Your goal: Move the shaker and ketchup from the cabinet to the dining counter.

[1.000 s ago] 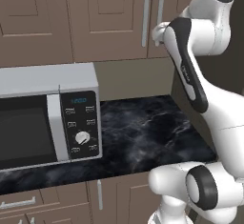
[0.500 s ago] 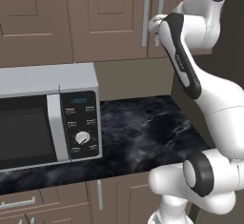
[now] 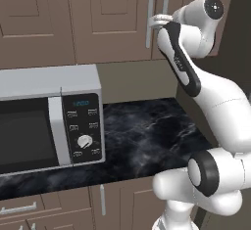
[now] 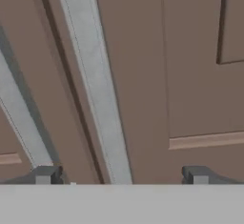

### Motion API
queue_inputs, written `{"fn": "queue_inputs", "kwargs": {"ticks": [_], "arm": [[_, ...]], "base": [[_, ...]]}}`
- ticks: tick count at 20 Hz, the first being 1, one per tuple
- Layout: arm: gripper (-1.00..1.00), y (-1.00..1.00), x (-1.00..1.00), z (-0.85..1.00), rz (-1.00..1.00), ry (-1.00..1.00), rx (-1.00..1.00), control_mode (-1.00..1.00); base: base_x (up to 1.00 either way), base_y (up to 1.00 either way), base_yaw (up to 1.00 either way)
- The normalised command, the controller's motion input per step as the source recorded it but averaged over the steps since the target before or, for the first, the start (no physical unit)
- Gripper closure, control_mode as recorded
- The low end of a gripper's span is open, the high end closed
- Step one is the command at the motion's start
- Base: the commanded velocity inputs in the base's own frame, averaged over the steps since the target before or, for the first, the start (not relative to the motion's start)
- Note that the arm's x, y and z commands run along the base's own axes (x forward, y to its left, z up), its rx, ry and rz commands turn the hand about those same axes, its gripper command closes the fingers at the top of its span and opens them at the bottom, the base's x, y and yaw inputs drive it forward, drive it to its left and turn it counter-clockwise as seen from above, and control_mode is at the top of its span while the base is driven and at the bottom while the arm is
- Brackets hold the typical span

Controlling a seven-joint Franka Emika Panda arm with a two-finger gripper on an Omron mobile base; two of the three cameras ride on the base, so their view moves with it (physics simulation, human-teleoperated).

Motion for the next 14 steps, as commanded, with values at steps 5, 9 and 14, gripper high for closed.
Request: {"fn": "queue_inputs", "kwargs": {"ticks": [5,9,14], "arm": [[-1.0,0.0,0.4,0.03,0.0,-0.08,0.08,-1.0],[-1.0,0.0,0.47,0.0,0.0,-0.03,0.08,-1.0],[-1.0,0.0,0.51,0.0,0.0,0.0,0.01,-1.0]], "base": [[0.0,0.0,0.0],[0.0,0.0,0.0],[0.0,0.0,0.0]]}}
